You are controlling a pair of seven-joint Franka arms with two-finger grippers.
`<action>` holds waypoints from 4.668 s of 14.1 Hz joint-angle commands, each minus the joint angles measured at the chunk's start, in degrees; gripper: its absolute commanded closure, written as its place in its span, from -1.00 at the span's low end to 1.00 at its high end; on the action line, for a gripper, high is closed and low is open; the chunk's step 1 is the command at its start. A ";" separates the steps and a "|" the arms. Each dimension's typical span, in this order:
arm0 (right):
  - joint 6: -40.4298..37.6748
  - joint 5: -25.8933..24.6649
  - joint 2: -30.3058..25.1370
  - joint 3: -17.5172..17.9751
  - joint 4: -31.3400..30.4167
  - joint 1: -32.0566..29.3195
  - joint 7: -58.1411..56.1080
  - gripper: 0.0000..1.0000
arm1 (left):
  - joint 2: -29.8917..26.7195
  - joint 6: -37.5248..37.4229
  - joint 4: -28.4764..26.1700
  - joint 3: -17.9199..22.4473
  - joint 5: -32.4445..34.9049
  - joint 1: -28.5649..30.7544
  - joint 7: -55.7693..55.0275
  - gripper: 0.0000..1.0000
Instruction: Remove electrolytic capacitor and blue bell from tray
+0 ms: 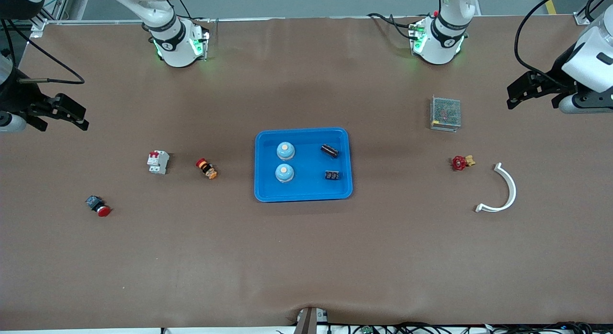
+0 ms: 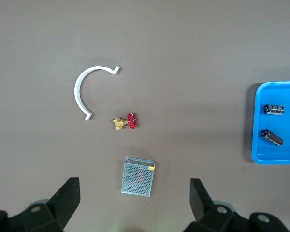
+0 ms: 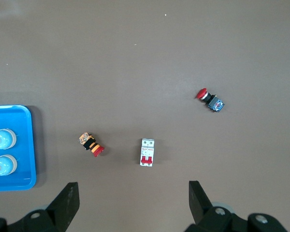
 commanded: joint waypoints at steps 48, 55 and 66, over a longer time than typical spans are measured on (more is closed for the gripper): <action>-0.57 -0.25 1.23 -0.02 2.44 0.82 0.66 -1.00 | 11.39 -0.83 -2.36 -5.07 0.79 -7.27 -24.97 -1.00; -3.47 -0.34 5.99 -0.02 2.26 3.01 -0.05 -1.00 | 11.21 13.30 -15.36 -11.65 -0.17 -7.80 -39.26 -1.00; 1.81 -0.43 7.48 -0.02 4.28 6.36 0.13 -1.00 | 24.65 30.54 -15.99 -16.85 0.09 -15.26 -74.34 -1.00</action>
